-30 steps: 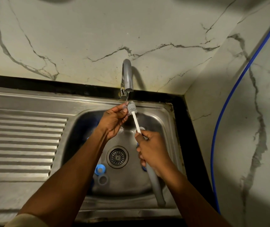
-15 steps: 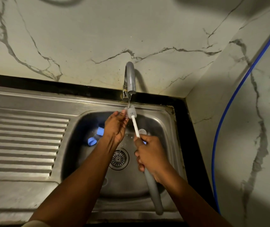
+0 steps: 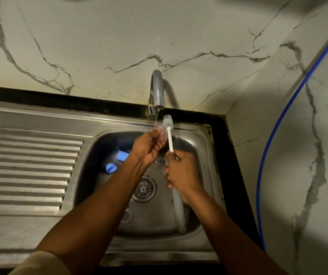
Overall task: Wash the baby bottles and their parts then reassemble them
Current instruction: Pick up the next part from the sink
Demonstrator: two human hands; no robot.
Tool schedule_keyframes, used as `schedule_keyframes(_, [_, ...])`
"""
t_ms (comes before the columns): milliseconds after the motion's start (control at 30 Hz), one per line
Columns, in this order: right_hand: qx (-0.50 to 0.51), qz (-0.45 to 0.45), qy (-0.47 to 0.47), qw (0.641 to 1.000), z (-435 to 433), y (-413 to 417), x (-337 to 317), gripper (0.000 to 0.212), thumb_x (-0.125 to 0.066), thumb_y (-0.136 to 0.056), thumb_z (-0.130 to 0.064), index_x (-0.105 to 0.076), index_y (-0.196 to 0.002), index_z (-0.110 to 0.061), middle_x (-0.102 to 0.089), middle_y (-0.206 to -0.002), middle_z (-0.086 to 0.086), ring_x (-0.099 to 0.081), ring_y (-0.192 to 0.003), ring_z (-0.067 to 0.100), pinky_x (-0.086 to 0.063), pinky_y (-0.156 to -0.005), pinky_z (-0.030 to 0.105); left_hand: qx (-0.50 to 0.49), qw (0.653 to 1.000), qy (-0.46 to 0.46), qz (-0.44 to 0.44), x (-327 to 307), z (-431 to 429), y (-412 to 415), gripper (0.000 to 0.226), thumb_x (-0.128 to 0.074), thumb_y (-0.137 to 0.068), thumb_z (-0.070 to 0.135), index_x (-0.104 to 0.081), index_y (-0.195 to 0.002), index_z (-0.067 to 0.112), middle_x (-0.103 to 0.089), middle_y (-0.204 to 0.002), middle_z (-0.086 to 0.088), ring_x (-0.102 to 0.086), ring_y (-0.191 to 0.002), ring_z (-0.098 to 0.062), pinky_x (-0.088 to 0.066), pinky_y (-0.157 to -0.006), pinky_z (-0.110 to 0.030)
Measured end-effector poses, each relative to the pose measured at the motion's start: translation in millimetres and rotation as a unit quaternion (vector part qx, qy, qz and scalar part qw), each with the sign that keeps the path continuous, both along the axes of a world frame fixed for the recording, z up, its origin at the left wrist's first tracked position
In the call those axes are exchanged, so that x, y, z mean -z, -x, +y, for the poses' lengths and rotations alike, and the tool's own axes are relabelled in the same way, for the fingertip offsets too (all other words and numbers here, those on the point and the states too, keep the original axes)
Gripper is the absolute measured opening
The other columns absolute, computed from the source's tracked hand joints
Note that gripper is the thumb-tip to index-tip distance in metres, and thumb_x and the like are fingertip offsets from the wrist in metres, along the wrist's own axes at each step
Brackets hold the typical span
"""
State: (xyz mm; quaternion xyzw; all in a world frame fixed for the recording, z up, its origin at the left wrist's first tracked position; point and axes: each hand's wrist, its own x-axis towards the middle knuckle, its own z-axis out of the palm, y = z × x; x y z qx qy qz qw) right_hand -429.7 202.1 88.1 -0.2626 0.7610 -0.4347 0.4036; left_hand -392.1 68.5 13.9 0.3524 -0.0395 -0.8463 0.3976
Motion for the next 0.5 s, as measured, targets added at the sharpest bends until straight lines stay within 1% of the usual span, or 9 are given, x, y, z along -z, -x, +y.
schedule_keyframes(100, [-0.028, 0.019, -0.009, 0.999, 1, -4, 0, 0.022, -0.047, -0.104, -0.022, -0.065, -0.097, -0.012, -0.055, -0.064, 0.002, -0.048, -0.037, 0.007, -0.04, -0.038, 0.023, -0.022, 1.0, -0.015, -0.001, -1, 0, 4, 0.015, -0.045, -0.1, -0.006, -0.06, -0.097, -0.004, -0.066, -0.082, -0.017, -0.067, -0.053, -0.015, -0.055, -0.049, -0.022])
schedule_keyframes(133, [-0.045, 0.026, -0.018, 0.998, 8, -12, 1, 0.021, -0.046, -0.104, -0.023, -0.064, -0.097, -0.013, -0.055, -0.064, 0.002, -0.049, -0.037, 0.006, -0.041, -0.038, 0.023, -0.043, 0.999, -0.028, 0.009, 2, -5, 2, 0.015, -0.045, -0.1, -0.005, -0.06, -0.1, -0.004, -0.064, -0.086, -0.017, -0.067, -0.057, -0.017, -0.057, -0.052, -0.024])
schedule_keyframes(233, [-0.055, 0.033, -0.033, 0.997, 15, -21, 3, 0.021, -0.046, -0.104, -0.023, -0.063, -0.094, -0.014, -0.055, -0.063, 0.002, -0.049, -0.038, 0.006, -0.041, -0.038, 0.022, -0.063, 0.997, -0.046, 0.022, 11, -11, -1, 0.02, -0.047, -0.099, -0.004, -0.059, -0.114, -0.005, -0.064, -0.091, -0.017, -0.065, -0.073, -0.021, -0.06, -0.071, -0.03])
schedule_keyframes(267, [-0.041, 0.037, -0.024, 0.998, 8, -16, 4, 0.022, -0.047, -0.104, -0.022, -0.064, -0.095, -0.013, -0.055, -0.062, 0.003, -0.049, -0.037, 0.006, -0.041, -0.038, 0.022, -0.054, 0.997, -0.043, 0.022, 12, -8, 0, 0.024, -0.048, -0.098, -0.004, -0.057, -0.12, -0.005, -0.063, -0.092, -0.017, -0.064, -0.073, -0.02, -0.06, -0.071, -0.029])
schedule_keyframes(300, [-0.026, 0.04, -0.012, 0.999, -1, -11, 2, 0.023, -0.047, -0.104, -0.021, -0.065, -0.095, -0.011, -0.056, -0.062, 0.003, -0.049, -0.037, 0.007, -0.042, -0.039, 0.023, -0.043, 0.998, -0.04, 0.016, 13, -6, 3, 0.025, -0.049, -0.098, -0.005, -0.056, -0.122, -0.005, -0.062, -0.091, -0.017, -0.062, -0.071, -0.018, -0.06, -0.066, -0.026])
schedule_keyframes(333, [-0.018, 0.037, -0.004, 0.999, -8, -7, 0, 0.023, -0.047, -0.104, -0.02, -0.066, -0.095, -0.009, -0.056, -0.063, 0.004, -0.05, -0.037, 0.009, -0.042, -0.039, 0.024, -0.034, 0.999, -0.036, 0.014, 11, -4, 5, 0.023, -0.049, -0.098, -0.005, -0.057, -0.119, -0.005, -0.062, -0.089, -0.016, -0.061, -0.067, -0.016, -0.059, -0.059, -0.024])
schedule_keyframes(433, [-0.041, 0.033, -0.016, 0.998, -4, -11, 0, 0.023, -0.047, -0.103, -0.021, -0.066, -0.095, -0.01, -0.055, -0.061, 0.003, -0.05, -0.037, 0.01, -0.042, -0.039, 0.025, -0.057, 0.998, -0.034, 0.018, 4, -16, -3, 0.008, -0.053, -0.101, 0.005, -0.059, -0.097, 0.002, -0.06, -0.078, -0.008, -0.057, -0.059, -0.01, -0.052, -0.048, -0.019])
schedule_keyframes(467, [-0.053, 0.024, -0.026, 0.998, 2, -14, 1, 0.022, -0.047, -0.103, -0.021, -0.065, -0.095, -0.011, -0.053, -0.06, 0.003, -0.049, -0.036, 0.009, -0.04, -0.037, 0.023, -0.062, 0.997, -0.031, 0.023, 3, -23, -8, 0.011, -0.056, -0.101, 0.011, -0.058, -0.092, 0.005, -0.059, -0.07, -0.005, -0.056, -0.054, -0.008, -0.052, -0.047, -0.019])
schedule_keyframes(500, [-0.058, 0.008, -0.033, 0.998, 8, -17, 0, 0.022, -0.047, -0.103, -0.021, -0.065, -0.096, -0.01, -0.051, -0.058, 0.003, -0.047, -0.035, 0.007, -0.039, -0.036, 0.022, -0.06, 0.998, -0.024, 0.023, 3, -27, -12, 0.015, -0.059, -0.1, 0.017, -0.057, -0.09, 0.006, -0.06, -0.066, -0.004, -0.058, -0.053, -0.008, -0.054, -0.053, -0.02])
